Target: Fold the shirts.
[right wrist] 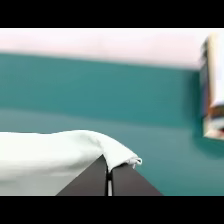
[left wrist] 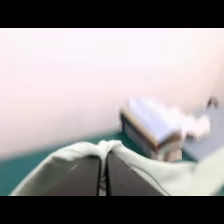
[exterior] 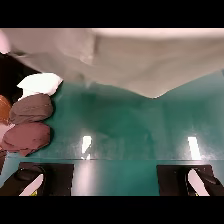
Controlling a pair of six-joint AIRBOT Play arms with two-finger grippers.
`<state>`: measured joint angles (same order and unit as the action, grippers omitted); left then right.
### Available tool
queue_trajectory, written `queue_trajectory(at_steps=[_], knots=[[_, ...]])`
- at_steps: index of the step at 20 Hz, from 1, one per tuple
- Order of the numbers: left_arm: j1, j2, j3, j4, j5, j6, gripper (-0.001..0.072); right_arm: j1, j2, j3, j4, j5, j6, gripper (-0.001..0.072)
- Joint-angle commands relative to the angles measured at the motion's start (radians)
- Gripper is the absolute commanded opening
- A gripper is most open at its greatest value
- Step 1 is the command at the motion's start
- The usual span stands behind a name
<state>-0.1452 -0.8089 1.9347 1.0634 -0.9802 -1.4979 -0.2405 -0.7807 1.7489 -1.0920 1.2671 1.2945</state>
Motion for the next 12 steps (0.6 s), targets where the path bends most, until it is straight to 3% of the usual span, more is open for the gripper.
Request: queue_trajectory(at_steps=[1,5,12], knots=[[0.0,0.008,0.237,0.078,-0.002,-0.078,0.0024,0.002,0.013,0.271,-0.207,0.071,0.061,0.0013],[0.0,-0.001,0.193,0.12,-0.058,-0.103,0.0024,0.003,-0.043,0.353,-0.23,0.144,0.079,0.0013],[0.0,-0.17,-0.299,0.313,-0.254,-0.178,0.0027,0.071,-0.264,0.022,-0.169,0.279,0.083,0.0013]])
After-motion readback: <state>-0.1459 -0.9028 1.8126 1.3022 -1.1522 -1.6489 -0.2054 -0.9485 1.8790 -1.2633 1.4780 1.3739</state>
